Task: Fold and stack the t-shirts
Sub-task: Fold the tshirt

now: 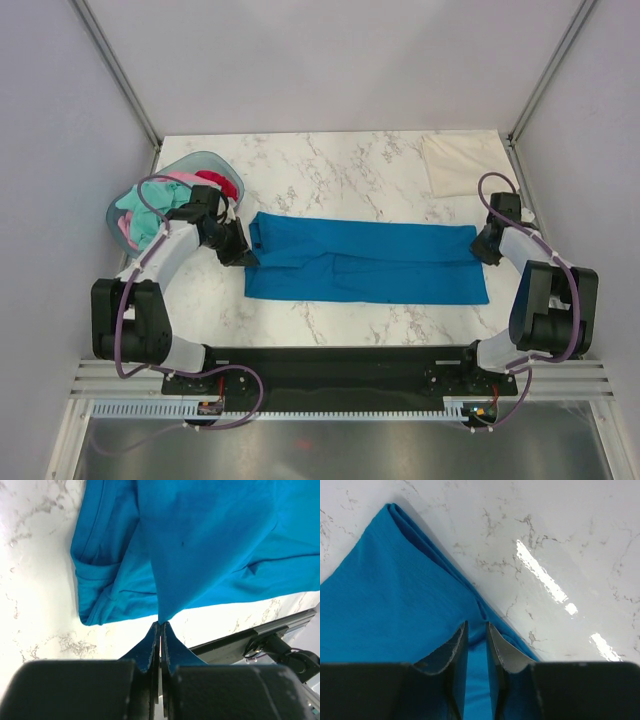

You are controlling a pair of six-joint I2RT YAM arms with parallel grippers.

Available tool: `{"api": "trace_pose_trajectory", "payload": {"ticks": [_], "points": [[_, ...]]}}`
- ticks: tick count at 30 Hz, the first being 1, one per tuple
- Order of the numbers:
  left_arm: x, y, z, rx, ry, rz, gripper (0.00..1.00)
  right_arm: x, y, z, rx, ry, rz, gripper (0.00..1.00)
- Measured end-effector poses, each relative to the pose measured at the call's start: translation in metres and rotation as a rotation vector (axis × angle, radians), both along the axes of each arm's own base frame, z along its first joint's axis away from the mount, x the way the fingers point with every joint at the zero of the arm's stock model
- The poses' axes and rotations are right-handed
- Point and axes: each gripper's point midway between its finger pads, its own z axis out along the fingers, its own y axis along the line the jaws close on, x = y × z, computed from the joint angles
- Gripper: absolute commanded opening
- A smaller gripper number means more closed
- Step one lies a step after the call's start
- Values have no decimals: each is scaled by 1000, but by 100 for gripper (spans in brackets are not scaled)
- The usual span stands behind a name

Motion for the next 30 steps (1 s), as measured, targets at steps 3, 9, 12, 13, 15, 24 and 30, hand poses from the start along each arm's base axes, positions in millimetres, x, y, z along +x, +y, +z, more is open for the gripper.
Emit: {"api": "trace_pose_trajectory", "payload": {"ticks": [3, 9, 12, 13, 15, 24, 30], "points": [[-9, -1, -7, -10, 28, -7, 2, -3, 0, 6, 0, -1, -9, 27], [-10, -5, -5, -33, 18, -17, 2, 6, 1, 23, 11, -53, -21, 20], [-11, -6, -3, -40, 8, -20, 2, 9, 3, 24, 20, -63, -23, 19], [-12, -6, -3, -40, 8, -20, 2, 9, 3, 24, 23, -67, -23, 19], [-14, -6, -5, -40, 12, -20, 2, 12, 4, 21, 30, -83, -20, 20], [-15, -6, -10, -39, 13, -19, 2, 5, 11, -16, 69, -2, 1, 27], [-15, -6, -12, -40, 8, -20, 2, 12, 18, 0, 68, -46, 31, 33]]}}
